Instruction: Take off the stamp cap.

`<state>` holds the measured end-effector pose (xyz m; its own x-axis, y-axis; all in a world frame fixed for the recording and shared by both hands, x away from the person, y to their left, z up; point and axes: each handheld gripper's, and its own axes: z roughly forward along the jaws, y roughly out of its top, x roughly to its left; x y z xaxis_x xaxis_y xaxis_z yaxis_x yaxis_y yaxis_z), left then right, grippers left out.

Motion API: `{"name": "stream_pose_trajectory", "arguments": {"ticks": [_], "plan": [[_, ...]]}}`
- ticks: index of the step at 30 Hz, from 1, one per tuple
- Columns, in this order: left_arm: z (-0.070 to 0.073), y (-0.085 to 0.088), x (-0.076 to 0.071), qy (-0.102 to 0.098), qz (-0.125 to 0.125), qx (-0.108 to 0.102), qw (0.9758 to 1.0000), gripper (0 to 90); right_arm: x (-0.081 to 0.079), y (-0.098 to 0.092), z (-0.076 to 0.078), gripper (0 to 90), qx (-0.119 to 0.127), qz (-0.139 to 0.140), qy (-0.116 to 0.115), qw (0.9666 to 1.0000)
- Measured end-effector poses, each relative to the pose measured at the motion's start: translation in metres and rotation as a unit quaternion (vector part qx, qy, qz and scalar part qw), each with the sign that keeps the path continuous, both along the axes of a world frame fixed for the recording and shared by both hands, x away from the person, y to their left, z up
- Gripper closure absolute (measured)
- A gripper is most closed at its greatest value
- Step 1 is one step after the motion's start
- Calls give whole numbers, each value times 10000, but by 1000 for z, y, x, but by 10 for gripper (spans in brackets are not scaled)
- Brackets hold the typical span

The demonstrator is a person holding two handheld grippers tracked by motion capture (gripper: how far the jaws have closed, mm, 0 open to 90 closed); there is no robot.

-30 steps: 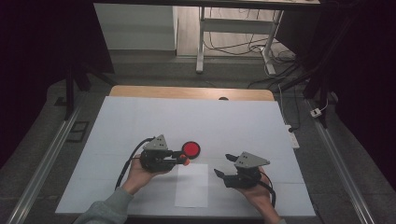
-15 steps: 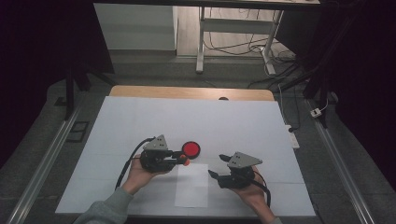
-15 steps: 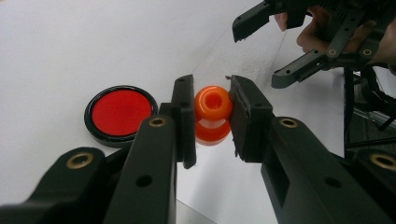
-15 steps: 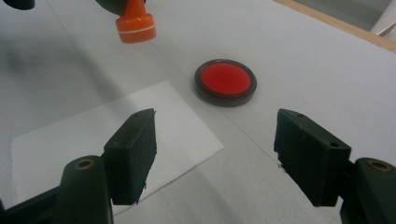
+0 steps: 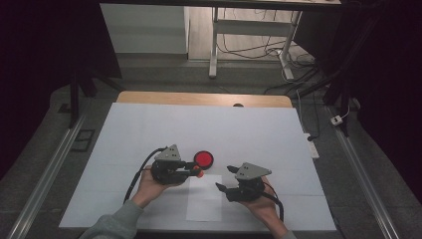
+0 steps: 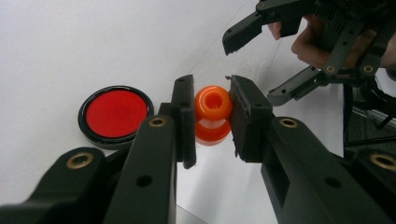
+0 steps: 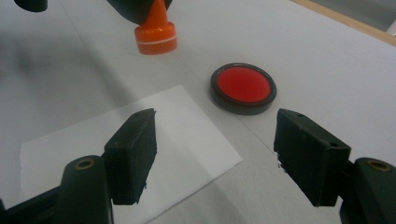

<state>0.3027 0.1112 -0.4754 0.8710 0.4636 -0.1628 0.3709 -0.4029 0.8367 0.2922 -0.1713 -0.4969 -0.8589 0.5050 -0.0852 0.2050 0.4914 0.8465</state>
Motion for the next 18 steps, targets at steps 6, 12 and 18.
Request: {"name": "stream_pose_trajectory", "arguments": {"ticks": [6,12,18], "plan": [[0,-4,2,22,-25,-28,10000,723,0,7,2,292,2,73,-6,10000],[0,-9,3,29,-61,-33,10000,723,0,15,1,293,-7,151,3,9999],[1,-13,3,13,-96,-46,9999,723,0,24,0,295,15,209,5,9998]]}}
